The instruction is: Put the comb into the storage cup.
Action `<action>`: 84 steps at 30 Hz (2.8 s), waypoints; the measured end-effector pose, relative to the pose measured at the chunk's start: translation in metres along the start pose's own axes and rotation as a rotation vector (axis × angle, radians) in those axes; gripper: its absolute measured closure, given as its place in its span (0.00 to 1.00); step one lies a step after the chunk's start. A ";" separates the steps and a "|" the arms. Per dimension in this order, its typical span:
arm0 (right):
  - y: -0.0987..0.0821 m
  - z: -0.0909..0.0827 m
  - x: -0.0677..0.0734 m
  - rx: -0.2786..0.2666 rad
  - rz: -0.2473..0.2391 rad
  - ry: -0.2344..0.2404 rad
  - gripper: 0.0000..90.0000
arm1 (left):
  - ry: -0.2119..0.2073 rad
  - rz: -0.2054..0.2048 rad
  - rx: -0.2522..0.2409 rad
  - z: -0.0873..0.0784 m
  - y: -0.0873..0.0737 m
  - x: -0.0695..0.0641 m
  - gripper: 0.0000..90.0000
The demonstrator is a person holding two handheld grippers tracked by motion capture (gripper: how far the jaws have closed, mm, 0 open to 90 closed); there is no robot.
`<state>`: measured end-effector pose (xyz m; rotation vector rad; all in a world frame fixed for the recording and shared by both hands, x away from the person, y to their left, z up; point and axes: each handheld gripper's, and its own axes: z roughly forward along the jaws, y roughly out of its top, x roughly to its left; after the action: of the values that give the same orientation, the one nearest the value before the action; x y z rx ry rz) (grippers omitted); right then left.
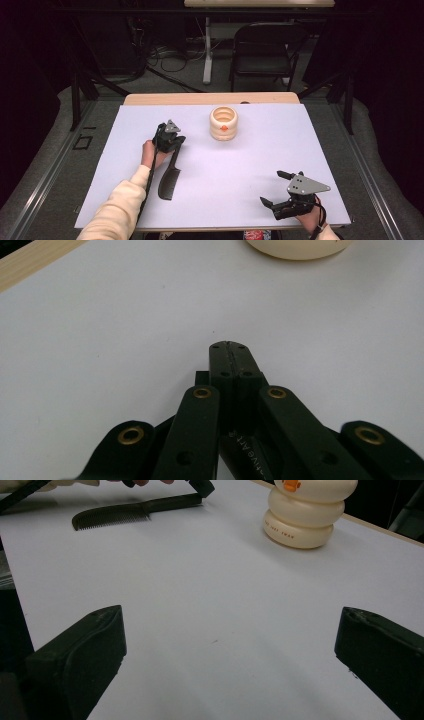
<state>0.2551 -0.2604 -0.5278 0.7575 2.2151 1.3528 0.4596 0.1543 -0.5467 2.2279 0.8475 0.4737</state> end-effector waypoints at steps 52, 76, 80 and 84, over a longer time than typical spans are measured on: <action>-0.001 -0.002 0.000 0.004 0.006 -0.006 0.00 | 0.101 -0.097 0.081 -0.039 -0.038 0.021 1.00; -0.001 -0.001 0.000 0.013 0.002 -0.007 0.00 | 0.102 -0.093 0.154 -0.057 -0.058 0.014 1.00; -0.002 -0.001 0.000 0.012 0.005 -0.006 0.00 | 0.089 -0.103 0.174 -0.064 -0.063 0.011 1.00; -0.002 -0.001 0.000 0.013 0.003 -0.005 0.00 | 0.081 -0.106 0.180 -0.068 -0.067 0.008 1.00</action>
<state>0.2540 -0.2611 -0.5289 0.7689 2.2215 1.3378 0.3994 0.2286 -0.5469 2.3246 1.0831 0.4552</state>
